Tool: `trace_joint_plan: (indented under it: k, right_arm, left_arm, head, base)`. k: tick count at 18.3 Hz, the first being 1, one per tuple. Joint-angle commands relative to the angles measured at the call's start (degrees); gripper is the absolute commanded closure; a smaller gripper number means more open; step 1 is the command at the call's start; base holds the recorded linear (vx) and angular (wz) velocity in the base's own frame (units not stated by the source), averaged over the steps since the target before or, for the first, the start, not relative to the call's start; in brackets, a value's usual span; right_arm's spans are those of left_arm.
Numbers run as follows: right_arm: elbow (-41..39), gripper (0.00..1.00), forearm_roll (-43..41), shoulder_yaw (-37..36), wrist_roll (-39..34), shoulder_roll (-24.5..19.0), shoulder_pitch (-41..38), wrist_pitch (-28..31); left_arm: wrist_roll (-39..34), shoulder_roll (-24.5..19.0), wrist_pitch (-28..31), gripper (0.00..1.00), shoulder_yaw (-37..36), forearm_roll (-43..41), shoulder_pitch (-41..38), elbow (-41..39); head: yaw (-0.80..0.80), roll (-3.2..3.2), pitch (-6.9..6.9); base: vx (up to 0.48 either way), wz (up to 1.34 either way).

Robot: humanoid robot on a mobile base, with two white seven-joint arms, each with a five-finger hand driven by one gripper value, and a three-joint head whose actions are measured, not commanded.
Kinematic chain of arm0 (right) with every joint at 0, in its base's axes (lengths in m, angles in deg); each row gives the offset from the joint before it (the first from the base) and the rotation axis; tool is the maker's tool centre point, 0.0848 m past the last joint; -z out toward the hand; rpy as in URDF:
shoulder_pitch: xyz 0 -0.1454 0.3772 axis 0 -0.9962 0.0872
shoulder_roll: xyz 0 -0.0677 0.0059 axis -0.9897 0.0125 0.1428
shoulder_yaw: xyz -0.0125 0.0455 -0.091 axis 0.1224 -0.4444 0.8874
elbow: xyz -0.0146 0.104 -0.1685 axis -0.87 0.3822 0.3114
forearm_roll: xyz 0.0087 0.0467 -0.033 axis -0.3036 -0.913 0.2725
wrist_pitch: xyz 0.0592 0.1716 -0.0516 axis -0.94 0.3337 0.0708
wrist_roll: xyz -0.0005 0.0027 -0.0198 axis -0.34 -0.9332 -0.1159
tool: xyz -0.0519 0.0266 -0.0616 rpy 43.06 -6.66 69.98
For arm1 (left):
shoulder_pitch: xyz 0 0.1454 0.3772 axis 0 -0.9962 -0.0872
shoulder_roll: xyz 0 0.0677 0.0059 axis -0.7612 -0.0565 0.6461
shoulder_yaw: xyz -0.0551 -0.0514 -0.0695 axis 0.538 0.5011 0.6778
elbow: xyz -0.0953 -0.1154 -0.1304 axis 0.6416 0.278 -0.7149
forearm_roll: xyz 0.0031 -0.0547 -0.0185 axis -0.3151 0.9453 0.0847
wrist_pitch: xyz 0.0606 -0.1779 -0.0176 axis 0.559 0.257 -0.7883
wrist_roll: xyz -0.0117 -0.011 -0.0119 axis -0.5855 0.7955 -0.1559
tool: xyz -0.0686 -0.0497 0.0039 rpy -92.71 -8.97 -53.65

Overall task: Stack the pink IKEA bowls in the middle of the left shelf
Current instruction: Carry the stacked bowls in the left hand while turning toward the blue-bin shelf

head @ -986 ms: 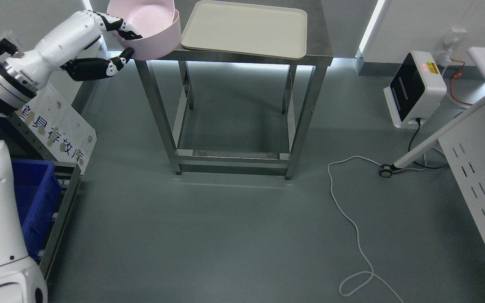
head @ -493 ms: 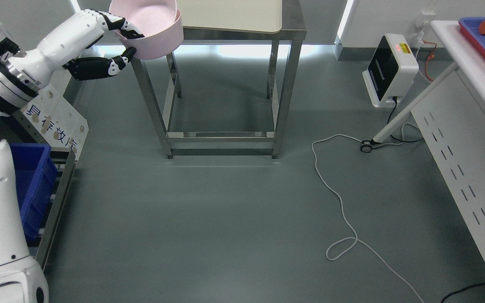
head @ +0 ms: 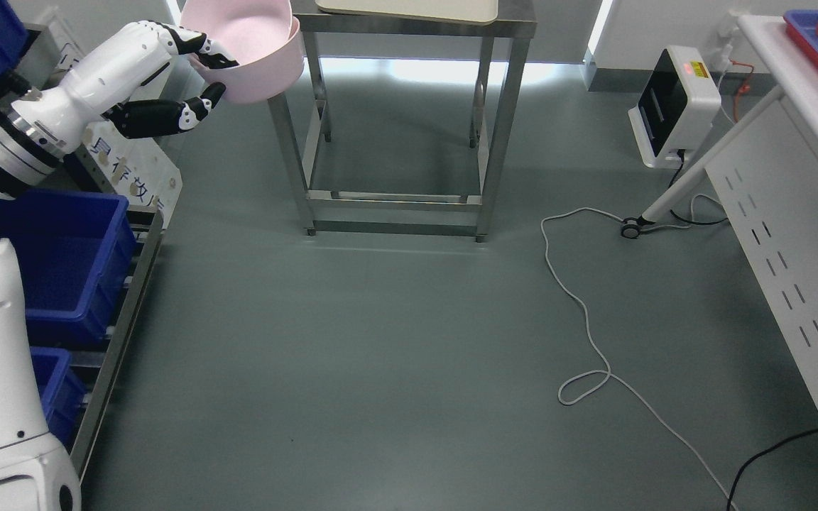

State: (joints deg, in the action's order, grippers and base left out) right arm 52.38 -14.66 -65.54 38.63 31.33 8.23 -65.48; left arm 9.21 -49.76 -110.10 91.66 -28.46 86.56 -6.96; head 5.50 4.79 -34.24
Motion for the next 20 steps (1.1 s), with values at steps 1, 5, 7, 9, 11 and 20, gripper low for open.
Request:
trace_joint_plan:
  k: [1, 5, 7, 9, 11, 20]
  right_arm:
    - [-1.93, 0.00, 0.00, -0.70, -0.01, 1.00, -1.66, 0.02]
    - [-1.93, 0.00, 0.00, -0.70, -0.01, 1.00, -1.66, -0.06]
    - [-1.93, 0.00, 0.00, -0.62, -0.01, 1.00, -1.66, 0.02]
    - [-1.93, 0.00, 0.00, -0.62, -0.01, 1.00, -1.66, -0.06]
    - [-1.93, 0.00, 0.00, -0.70, -0.01, 1.00, -1.66, 0.02]
    - [-1.93, 0.00, 0.00, -0.62, -0.01, 1.00, -1.66, -0.06]
  left_arm:
    - [-0.02, -0.09, -0.03, 0.95, 1.11, 0.04, -0.25, 1.24]
    - [-0.10, 0.27, -0.03, 0.95, 1.20, 0.04, 0.01, 1.15]
    - [-0.10, 0.27, 0.06, 0.95, 1.02, 0.04, 1.32, 1.06]
    - [-0.10, 0.18, 0.06, 0.95, 0.41, -0.31, 4.74, 1.15]
    - [-0.02, -1.74, 0.15, 0.95, 0.93, -0.84, 4.76, 1.15]
    - [0.86, -16.16, 0.76, 0.95, 5.41, -0.67, 4.41, 4.66]
  head:
    - [0.00, 0.00, 0.00]
    - [0.00, 0.00, 0.00]
    - [0.00, 0.00, 0.00]
    - [0.00, 0.00, 0.00]
    - [0.00, 0.00, 0.00]
    - [0.00, 0.00, 0.00]
  base:
    - [-0.162, 0.26]
    - [-0.138, 0.41]
    - [-0.127, 0.52]
    - [-0.101, 0.62]
    - [-0.103, 0.67]
    - [-0.060, 0.71]
